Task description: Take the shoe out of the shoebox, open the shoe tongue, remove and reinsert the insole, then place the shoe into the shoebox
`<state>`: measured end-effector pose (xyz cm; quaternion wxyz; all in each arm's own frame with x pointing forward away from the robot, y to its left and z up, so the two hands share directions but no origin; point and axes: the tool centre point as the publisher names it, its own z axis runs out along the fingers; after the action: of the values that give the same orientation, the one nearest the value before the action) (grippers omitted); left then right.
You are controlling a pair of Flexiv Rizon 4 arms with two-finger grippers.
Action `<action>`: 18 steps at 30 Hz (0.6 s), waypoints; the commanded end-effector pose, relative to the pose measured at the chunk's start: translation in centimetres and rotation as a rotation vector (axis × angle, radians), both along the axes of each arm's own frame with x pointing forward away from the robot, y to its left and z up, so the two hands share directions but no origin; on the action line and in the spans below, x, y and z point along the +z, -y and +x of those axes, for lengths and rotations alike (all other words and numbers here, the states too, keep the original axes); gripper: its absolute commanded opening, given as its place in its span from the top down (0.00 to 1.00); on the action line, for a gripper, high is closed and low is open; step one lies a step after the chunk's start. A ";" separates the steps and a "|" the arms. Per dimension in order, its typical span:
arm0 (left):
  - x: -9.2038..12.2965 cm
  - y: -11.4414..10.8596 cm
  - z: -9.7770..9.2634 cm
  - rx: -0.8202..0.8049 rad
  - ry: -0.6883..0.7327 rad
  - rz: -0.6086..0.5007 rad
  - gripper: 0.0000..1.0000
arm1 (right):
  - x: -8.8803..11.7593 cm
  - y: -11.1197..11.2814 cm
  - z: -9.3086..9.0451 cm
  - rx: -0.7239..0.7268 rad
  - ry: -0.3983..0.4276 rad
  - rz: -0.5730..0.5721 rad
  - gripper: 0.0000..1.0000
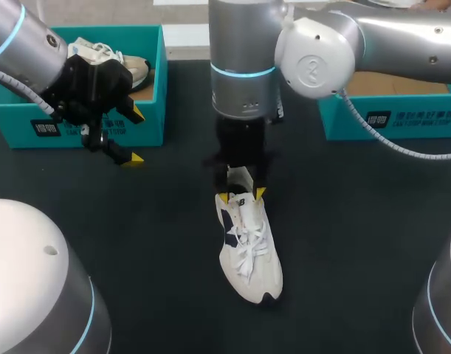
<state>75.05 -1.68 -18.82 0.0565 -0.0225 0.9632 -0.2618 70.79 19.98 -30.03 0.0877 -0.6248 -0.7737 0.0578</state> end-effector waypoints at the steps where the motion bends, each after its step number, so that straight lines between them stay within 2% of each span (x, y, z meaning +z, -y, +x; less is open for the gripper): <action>1: -0.1 -0.1 -0.1 0.000 0.002 0.001 0.00 | 0.7 0.7 0.8 0.124 0.066 0.034 0.00; 5: -0.1 -0.1 -0.1 0.000 0.002 0.001 0.00 | 1.7 1.1 2.6 0.322 0.114 0.059 0.00; 6: -0.1 -0.1 -0.1 0.000 0.002 0.001 0.00 | 2.0 1.4 3.4 0.404 0.142 0.052 0.00; 9: -0.1 -0.1 -0.1 0.000 0.002 0.001 0.00 | 2.4 2.0 5.0 0.533 0.152 0.034 0.00; 11: -0.1 -0.1 -0.1 0.000 0.002 0.001 0.00 | 2.7 2.8 6.2 0.643 0.206 -0.002 0.00; 12: -0.1 -0.1 -0.1 0.000 0.002 0.001 0.00 | 2.7 3.0 6.4 0.669 0.275 -0.056 0.00; 18: -0.1 -0.1 -0.1 0.000 0.002 0.001 0.00 | 2.7 3.0 6.4 0.669 0.275 -0.056 0.00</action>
<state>75.05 -1.68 -18.82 0.0565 -0.0225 0.9632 -0.2618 78.10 16.61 -27.57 -0.0110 -0.3859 -0.9223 0.0173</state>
